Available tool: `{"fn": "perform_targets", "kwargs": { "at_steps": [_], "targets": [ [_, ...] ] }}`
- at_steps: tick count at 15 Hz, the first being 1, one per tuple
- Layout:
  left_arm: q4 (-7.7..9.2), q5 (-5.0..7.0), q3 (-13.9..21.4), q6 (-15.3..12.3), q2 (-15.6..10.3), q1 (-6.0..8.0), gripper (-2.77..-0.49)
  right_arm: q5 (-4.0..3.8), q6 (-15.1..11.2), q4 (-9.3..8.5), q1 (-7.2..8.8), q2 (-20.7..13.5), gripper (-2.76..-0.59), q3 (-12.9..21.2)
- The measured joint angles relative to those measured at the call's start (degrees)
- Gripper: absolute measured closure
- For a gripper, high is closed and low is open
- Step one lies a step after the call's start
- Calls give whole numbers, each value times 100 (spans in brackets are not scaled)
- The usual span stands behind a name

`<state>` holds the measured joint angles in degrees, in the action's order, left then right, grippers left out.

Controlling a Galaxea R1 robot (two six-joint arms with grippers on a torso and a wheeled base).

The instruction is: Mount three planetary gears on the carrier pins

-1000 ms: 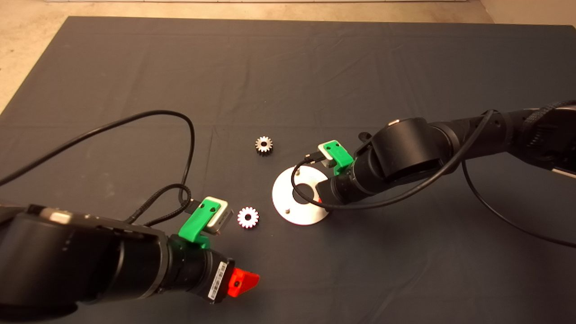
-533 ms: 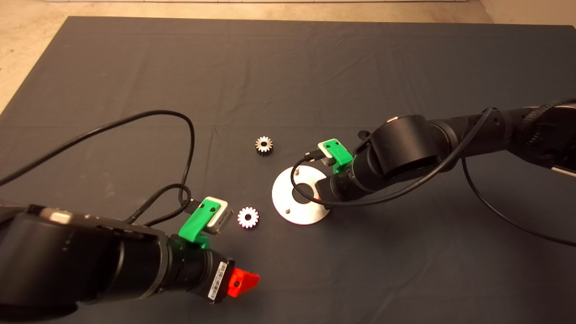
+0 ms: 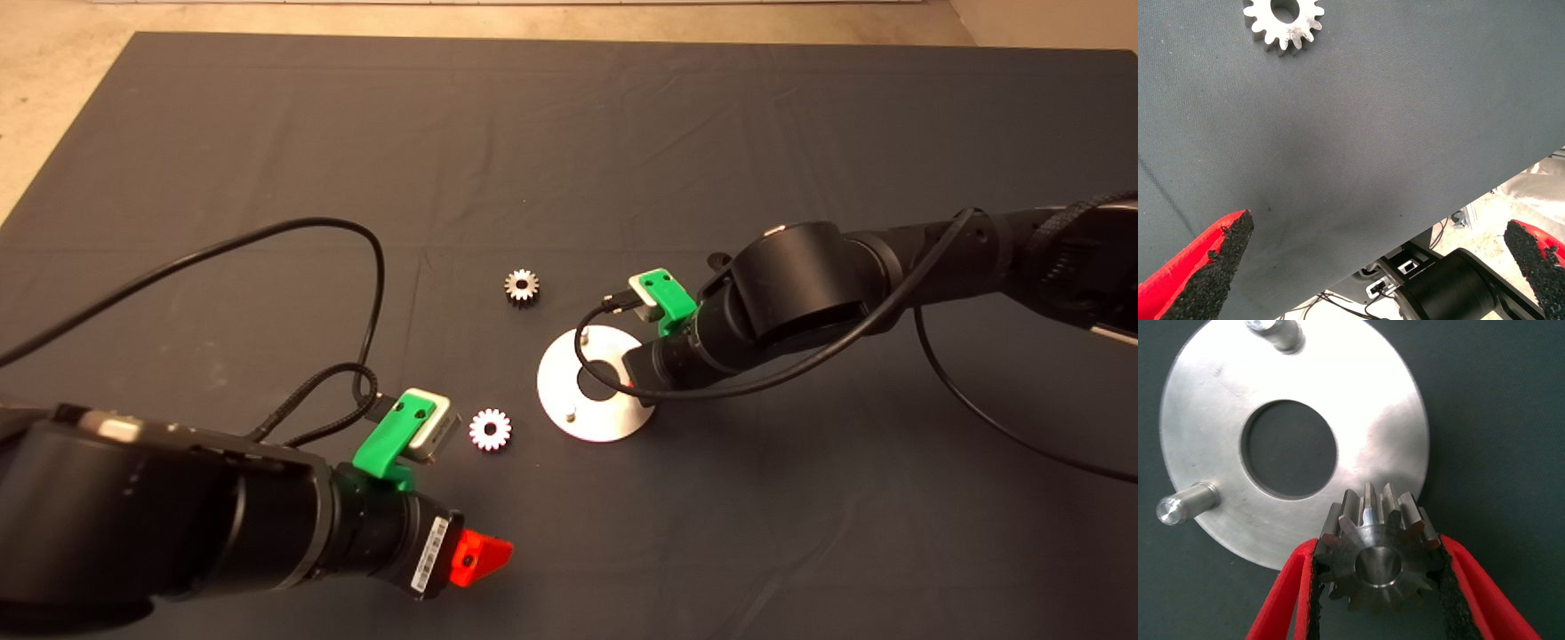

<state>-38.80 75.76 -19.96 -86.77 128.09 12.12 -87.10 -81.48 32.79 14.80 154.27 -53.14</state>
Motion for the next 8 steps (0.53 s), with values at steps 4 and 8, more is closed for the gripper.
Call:
{"fn": "perform_targets", "kwargs": {
  "at_steps": [4,8],
  "targets": [
    [0,-16,0,0,0,0,-275,-74,0,15,72,0,-97,-17],
    [0,-16,0,0,0,0,-275,-77,-2,15,77,0,-97,8]
  ]
}}
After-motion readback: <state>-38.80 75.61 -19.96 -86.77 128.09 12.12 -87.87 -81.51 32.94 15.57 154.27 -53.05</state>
